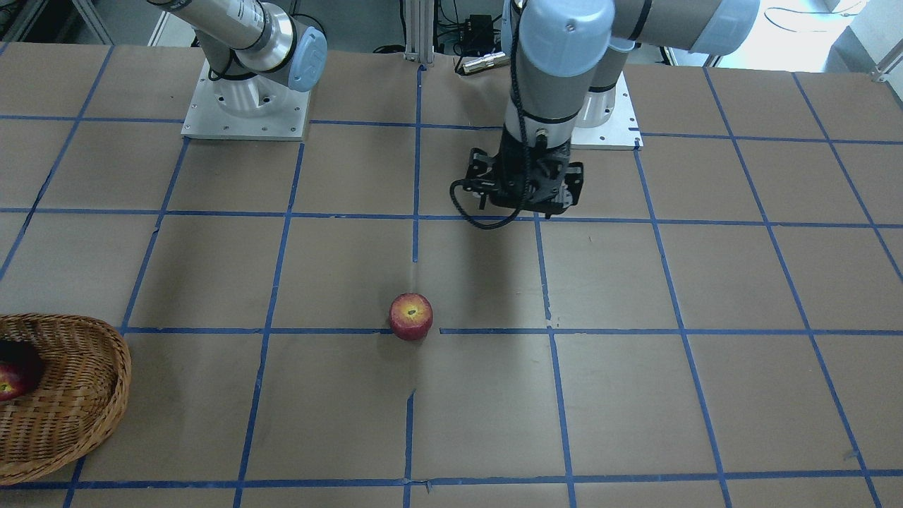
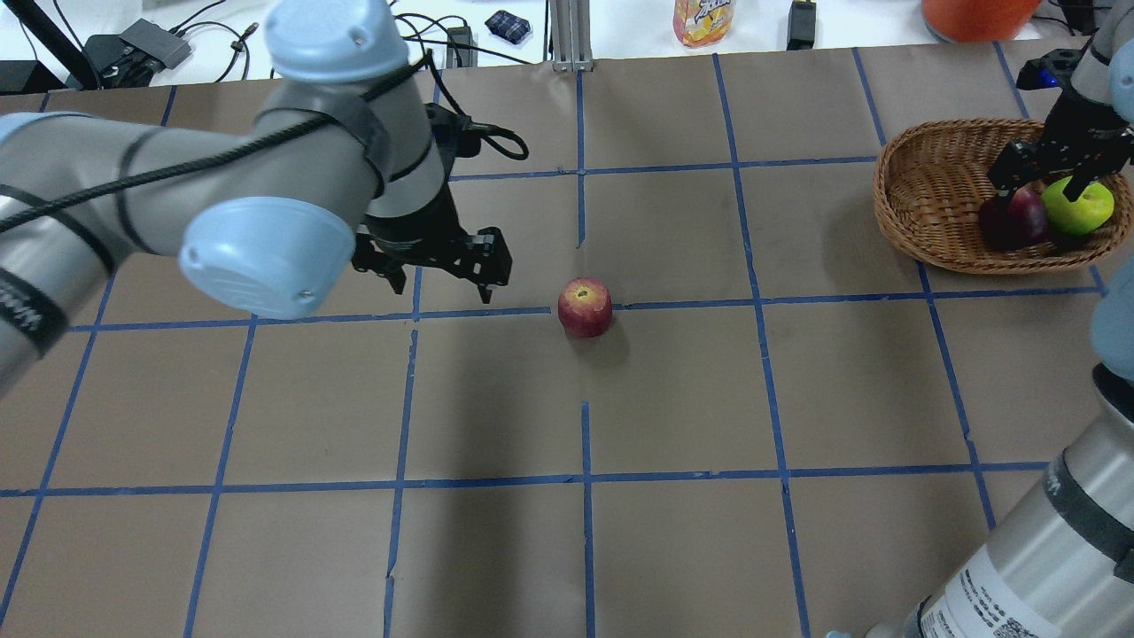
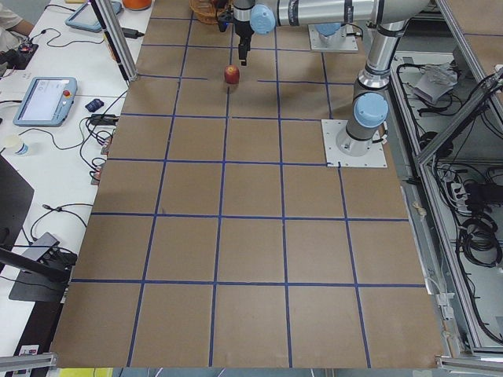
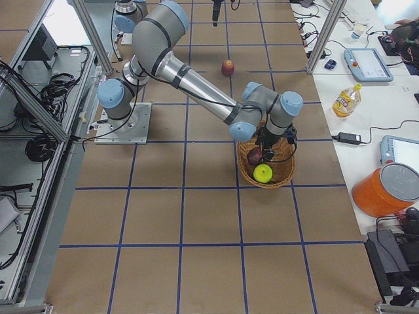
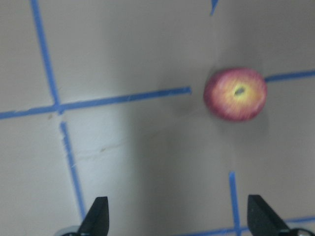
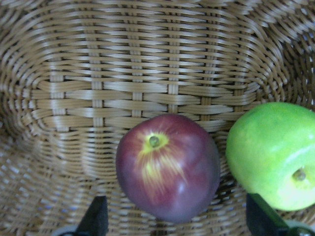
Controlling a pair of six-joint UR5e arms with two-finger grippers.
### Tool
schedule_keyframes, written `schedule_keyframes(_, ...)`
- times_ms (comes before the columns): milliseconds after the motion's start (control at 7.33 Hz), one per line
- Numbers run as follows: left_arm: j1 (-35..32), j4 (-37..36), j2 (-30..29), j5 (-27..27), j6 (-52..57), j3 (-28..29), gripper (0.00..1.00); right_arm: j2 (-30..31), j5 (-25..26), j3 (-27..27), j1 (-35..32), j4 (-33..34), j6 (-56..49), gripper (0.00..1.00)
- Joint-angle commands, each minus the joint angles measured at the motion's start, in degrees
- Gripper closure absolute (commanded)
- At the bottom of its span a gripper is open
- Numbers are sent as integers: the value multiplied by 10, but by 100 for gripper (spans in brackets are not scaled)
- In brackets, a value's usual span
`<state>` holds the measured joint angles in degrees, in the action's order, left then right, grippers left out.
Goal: Put all apples into basket
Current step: 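Withdraw the left gripper while the right gripper reaches toward the red apple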
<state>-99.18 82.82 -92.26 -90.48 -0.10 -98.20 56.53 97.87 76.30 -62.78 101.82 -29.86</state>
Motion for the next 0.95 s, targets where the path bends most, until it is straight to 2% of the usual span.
schedule_keyframes(0,85,61,64,5,60,5,0,72,-52,2,-56,-105,57,0)
schedule_keyframes(136,87,62,65,2,12,20,0,97,-81,2,-104,-138,133,0)
schedule_keyframes(273,87,81,51,5,-17,53,0,110,-119,6,-162,-142,265,0)
schedule_keyframes(409,85,81,48,7,-18,60,0,108,-130,6,-222,-141,377,0)
schedule_keyframes(818,85,71,47,0,-12,66,0,82,-133,21,-343,-119,521,0)
